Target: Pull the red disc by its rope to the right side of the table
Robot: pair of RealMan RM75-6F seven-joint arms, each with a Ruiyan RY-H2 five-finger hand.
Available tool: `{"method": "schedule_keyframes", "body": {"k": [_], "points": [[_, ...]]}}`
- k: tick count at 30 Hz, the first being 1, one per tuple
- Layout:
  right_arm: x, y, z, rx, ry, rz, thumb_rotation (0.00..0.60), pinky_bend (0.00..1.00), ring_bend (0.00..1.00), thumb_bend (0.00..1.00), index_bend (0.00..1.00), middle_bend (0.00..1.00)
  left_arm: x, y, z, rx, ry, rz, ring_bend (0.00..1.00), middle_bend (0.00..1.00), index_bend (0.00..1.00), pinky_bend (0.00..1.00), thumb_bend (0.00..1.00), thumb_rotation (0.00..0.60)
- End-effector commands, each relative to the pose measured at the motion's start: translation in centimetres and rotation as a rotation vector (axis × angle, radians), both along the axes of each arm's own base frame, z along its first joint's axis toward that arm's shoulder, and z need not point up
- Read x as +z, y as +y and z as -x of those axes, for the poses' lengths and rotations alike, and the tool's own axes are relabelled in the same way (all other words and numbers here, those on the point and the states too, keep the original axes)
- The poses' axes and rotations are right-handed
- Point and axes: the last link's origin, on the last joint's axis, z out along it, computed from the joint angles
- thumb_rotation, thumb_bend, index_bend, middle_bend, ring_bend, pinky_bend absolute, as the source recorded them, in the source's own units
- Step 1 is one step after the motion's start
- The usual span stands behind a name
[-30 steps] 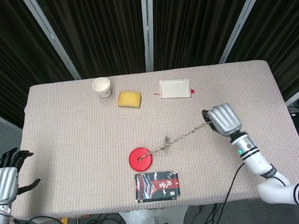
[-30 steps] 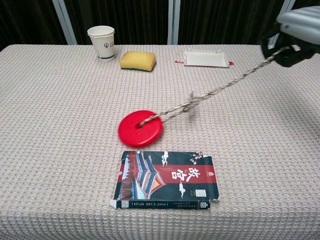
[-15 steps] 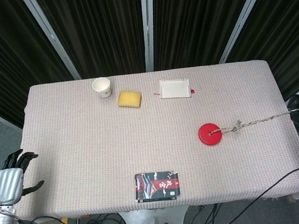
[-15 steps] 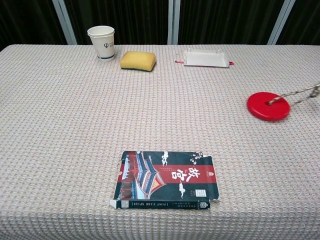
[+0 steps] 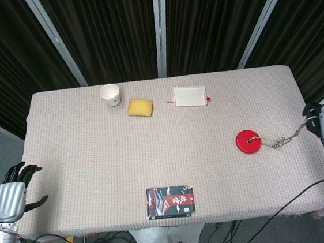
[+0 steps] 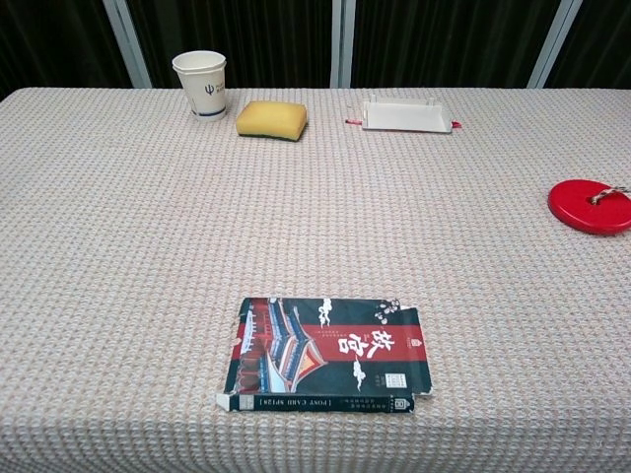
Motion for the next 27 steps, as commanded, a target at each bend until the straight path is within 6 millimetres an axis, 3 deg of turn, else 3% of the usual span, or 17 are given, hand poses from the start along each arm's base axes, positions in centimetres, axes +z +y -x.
{"method": "schedule_keyframes", "body": {"k": [1,3,4,5,7,8,13,22,27], "points": [[-3.2,-2.4,-6.0,0.167,-0.038,-0.011,0.600,0.78,0.69,0.51,1.00,0.89,0.0,0.0,0.0,0.002,0.000,-0.002,0.10,0.23,0.27,0.14,0.00,0.600],[-5.0,-3.2,-7.6,0.167,-0.028,-0.071,0.600,0.72,0.63,0.48,0.97,0.87,0.0,0.0,0.0,0.003,-0.001,-0.003,0.10,0.23,0.27,0.14,0.00,0.600],[-5.8,-3.3,-7.7,0.133,0.016,-0.158,0.600,0.60,0.51,0.38,0.85,0.77,0.1,0.0,0.0,0.000,0.001,-0.004,0.10,0.23,0.27,0.14,0.00,0.600],[-6.2,-3.2,-7.6,0.097,0.062,-0.227,0.600,0.38,0.29,0.21,0.58,0.55,0.1,0.0,-0.1,-0.001,0.002,-0.004,0.10,0.23,0.27,0.14,0.00,0.600],[-6.3,-2.9,-7.4,0.026,0.121,-0.308,0.600,0.09,0.04,0.03,0.16,0.17,0.1,-0.1,-0.1,-0.002,0.003,-0.003,0.10,0.23,0.27,0.14,0.00,0.600],[-6.3,-2.7,-7.6,0.003,0.121,-0.313,0.600,0.00,0.00,0.00,0.02,0.03,0.1,0.0,-0.1,-0.003,0.002,-0.002,0.10,0.23,0.27,0.14,0.00,0.600],[-5.4,-1.0,-6.5,-0.025,0.154,-0.244,0.600,0.00,0.00,0.00,0.00,0.00,0.0,0.1,-0.3,-0.020,-0.003,0.002,0.10,0.23,0.20,0.14,0.00,0.600],[-3.8,2.3,-3.5,-0.075,0.129,-0.239,0.600,0.00,0.00,0.00,0.00,0.00,-0.2,0.2,-0.6,-0.025,0.003,0.007,0.10,0.23,0.19,0.14,0.00,0.600],[-3.4,6.4,-1.6,-0.065,0.174,-0.181,0.600,0.00,0.00,0.00,0.00,0.00,0.0,0.3,-0.9,-0.030,-0.005,-0.002,0.10,0.23,0.20,0.14,0.00,0.600]]}}
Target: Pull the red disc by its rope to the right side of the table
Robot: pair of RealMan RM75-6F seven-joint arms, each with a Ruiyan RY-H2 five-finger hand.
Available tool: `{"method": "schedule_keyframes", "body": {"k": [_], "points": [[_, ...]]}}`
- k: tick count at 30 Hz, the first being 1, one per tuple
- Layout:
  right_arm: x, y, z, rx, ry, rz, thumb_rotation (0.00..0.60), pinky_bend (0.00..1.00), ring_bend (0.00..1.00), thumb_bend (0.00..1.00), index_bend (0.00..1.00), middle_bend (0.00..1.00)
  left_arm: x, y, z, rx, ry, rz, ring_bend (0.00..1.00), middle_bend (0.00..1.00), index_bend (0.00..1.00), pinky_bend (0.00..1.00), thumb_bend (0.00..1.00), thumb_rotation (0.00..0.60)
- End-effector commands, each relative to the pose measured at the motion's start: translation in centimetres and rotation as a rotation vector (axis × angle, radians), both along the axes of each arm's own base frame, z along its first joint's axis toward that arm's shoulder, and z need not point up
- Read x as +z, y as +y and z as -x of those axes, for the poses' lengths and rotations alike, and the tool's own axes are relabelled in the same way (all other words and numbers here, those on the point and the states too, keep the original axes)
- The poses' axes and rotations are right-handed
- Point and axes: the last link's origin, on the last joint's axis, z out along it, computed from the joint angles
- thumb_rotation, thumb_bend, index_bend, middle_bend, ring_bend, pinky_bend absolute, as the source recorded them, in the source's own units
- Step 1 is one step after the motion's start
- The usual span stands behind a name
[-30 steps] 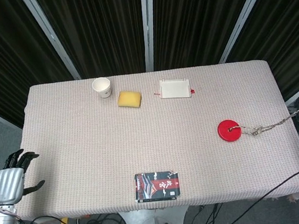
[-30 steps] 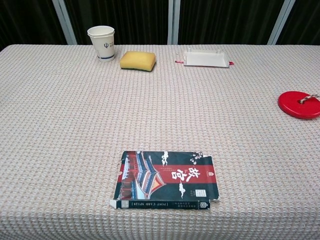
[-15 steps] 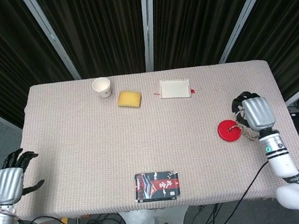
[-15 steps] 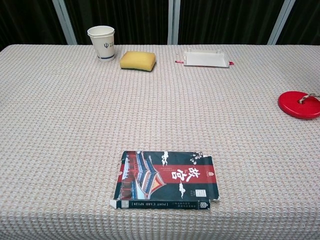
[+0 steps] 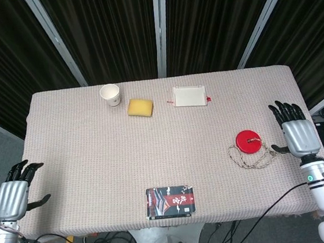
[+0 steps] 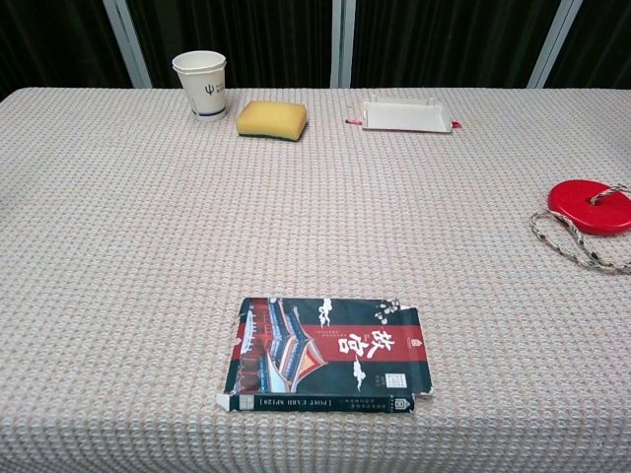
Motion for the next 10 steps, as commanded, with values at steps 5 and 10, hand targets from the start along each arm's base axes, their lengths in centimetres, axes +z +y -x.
{"method": "schedule_keyframes", "body": {"k": [5,10], "points": [[0.3,8.0,3.7,-0.010,0.024,0.127,0.600,0.00,0.00,0.00,0.00,0.00,-0.1,0.2,-0.1,-0.004,-0.001,0.003,0.10,0.23,0.21,0.14,0.00,0.600],[0.4,10.6,5.1,-0.045,0.022,0.143,0.600,0.00,0.00,0.00,0.00,0.00,0.1,0.4,-0.3,-0.014,-0.005,-0.012,0.10,0.23,0.20,0.14,0.00,0.600]]}}
